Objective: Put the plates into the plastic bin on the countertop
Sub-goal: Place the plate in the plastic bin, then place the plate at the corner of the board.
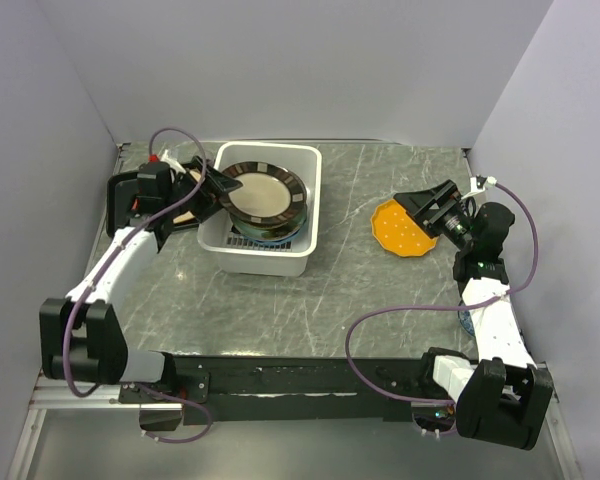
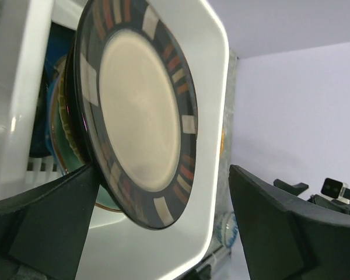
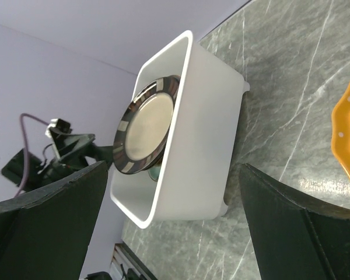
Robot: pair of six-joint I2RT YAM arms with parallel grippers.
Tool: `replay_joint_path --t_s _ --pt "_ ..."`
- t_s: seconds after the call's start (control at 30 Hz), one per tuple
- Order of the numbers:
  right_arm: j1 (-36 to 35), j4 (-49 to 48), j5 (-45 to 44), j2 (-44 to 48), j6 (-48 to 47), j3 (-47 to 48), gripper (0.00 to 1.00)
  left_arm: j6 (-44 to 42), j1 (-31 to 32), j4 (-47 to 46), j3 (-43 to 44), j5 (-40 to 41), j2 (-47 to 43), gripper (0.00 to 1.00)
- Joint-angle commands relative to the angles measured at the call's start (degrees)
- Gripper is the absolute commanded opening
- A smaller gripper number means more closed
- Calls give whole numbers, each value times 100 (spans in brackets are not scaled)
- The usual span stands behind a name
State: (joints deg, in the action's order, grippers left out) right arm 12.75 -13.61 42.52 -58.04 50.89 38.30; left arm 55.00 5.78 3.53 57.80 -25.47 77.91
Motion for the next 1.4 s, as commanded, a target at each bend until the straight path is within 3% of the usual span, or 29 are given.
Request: replay_joint_path --t_s 0.0,0.5,0.9,1.37 --pt "-1 -301 -25 12 -1 63 100 -481 -33 192 381 614 -654 95" --pt "8 -213 -60 3 -71 72 100 -710 -33 280 583 228 -136 97" --pt "-1 147 -384 -164 -439 125 100 -745 2 -80 513 25 -636 98" --pt "8 1325 -1237 -489 -1284 555 100 -1088 1126 -1 1057 429 -356 99"
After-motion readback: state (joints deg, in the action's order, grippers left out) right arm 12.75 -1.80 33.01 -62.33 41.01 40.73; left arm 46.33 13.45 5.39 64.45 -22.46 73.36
